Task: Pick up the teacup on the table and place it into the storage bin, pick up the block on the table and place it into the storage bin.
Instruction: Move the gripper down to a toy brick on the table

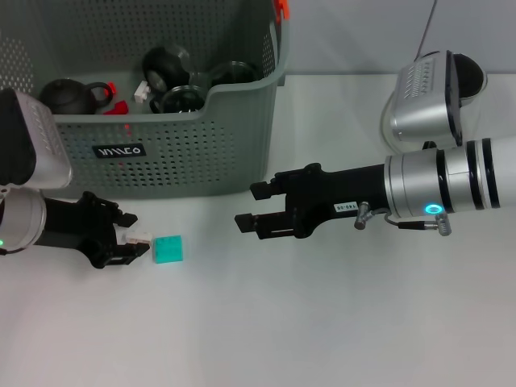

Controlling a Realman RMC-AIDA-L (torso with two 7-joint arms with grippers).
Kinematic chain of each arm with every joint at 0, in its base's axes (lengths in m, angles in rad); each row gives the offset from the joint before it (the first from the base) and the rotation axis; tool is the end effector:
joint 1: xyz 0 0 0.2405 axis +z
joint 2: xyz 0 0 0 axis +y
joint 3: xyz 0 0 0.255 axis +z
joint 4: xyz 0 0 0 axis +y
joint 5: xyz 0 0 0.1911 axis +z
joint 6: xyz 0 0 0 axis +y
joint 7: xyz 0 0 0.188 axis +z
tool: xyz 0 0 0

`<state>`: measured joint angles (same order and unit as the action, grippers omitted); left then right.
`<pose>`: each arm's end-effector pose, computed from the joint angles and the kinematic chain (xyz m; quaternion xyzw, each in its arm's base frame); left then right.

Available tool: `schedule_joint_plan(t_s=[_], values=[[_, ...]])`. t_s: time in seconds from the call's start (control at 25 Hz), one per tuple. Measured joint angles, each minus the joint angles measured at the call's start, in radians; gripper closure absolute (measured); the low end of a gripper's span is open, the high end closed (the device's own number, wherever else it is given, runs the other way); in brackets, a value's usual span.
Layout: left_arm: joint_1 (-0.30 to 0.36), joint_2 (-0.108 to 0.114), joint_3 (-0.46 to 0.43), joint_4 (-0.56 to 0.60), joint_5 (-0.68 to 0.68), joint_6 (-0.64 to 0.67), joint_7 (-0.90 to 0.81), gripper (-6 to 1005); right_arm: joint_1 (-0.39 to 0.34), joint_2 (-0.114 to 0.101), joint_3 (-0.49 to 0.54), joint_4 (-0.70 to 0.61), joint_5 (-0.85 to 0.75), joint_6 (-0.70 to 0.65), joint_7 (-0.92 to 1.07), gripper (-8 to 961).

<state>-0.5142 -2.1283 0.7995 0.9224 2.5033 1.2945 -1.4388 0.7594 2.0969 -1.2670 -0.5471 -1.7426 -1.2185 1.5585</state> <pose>-0.3062 0.3461 -0.0363 -0.9656 -0.1491 0.0719 0.2006 0.1518 0.3571 -0.1209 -0.9687 0.1804 0.1630 0.0494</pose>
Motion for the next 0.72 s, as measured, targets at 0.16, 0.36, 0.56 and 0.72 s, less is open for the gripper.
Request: schedule_joint_plan(t_s=[0.16,0.36,0.56,0.72], values=[[0.0,-0.003,0.0,-0.002,0.0,-0.012,0.0,497,0.0,0.0,0.0,0.0,0.0,0.001,0.0,285],[0.0,-0.005,0.0,-0.003,0.0,-0.014,0.001,502,-0.003,0.0,0.0,0.001,0.0,0.0,0.0,285],[0.0,-0.006,0.0,-0.004,0.0,-0.019,0.0,506,-0.01,-0.001,0.0,0.003,0.0,-0.005,0.0,285],[0.0,-0.008,0.0,-0.004,0.0,-0.02,-0.002,509,-0.011,-0.002,0.0,0.004,0.0,-0.008,0.001,285]])
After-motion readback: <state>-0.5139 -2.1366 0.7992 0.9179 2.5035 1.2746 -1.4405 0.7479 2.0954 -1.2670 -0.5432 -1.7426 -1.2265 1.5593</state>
